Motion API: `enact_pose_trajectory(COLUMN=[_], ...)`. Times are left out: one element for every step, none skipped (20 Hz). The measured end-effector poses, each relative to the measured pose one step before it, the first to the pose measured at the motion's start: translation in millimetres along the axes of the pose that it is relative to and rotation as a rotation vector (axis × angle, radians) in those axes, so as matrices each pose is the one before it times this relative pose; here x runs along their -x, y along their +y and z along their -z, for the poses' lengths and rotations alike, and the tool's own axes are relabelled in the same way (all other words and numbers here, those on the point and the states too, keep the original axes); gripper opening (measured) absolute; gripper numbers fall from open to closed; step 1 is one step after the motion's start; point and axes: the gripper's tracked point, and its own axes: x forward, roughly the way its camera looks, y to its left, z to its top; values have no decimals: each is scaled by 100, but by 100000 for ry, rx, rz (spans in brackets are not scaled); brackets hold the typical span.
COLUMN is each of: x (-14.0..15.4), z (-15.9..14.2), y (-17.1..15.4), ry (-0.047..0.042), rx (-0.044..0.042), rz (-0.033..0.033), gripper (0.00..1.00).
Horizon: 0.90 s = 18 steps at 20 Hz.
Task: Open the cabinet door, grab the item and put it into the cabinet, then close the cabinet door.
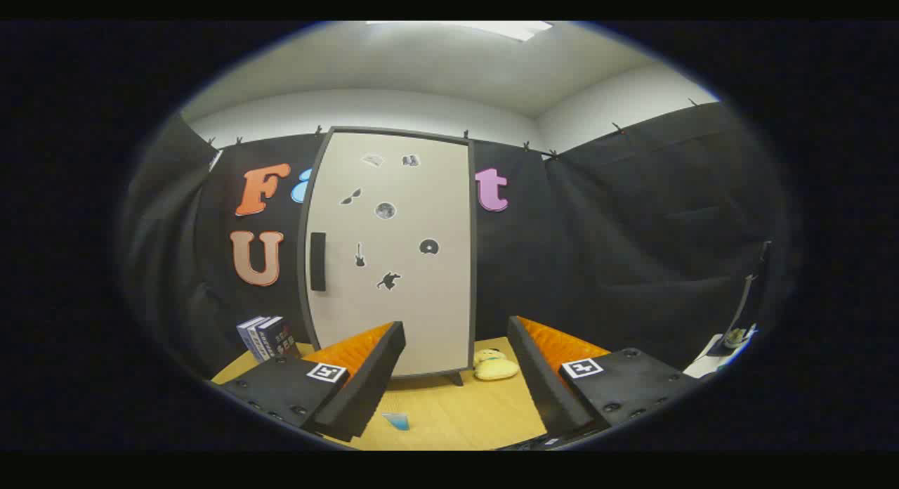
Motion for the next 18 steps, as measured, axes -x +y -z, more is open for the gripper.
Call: enact_pose_trajectory(x=[107,61,136,151,7,73,134,87,69,2,-8,-40,-75,-111,-199,-389,-444,-436], z=[-61,67,46,70,35,28,17,39,-33,-26,-59,-38,-42,89,28,20,15,2], y=[-191,-252,-194,-153,-66,-115,-67,-2,34,172,134,132,188,363,519,672,700,708], ry=[-257,265,449,285,141,213,299,346,156,-36,-114,-58,43,337,395,391,349,193], rx=[70,47,-117,-332,-324,-84,118,234,194,152,156,168,92,-27,-29,-13,133,163], rz=[410,479,439,209,190,232,168,47,-39,-214,-190,-66,-240,-599,-982,-1107,-1094,-1064], gripper=[96,96,96,96,96,96,96,96,96,96,96,96,96,96,96,96,96,96])
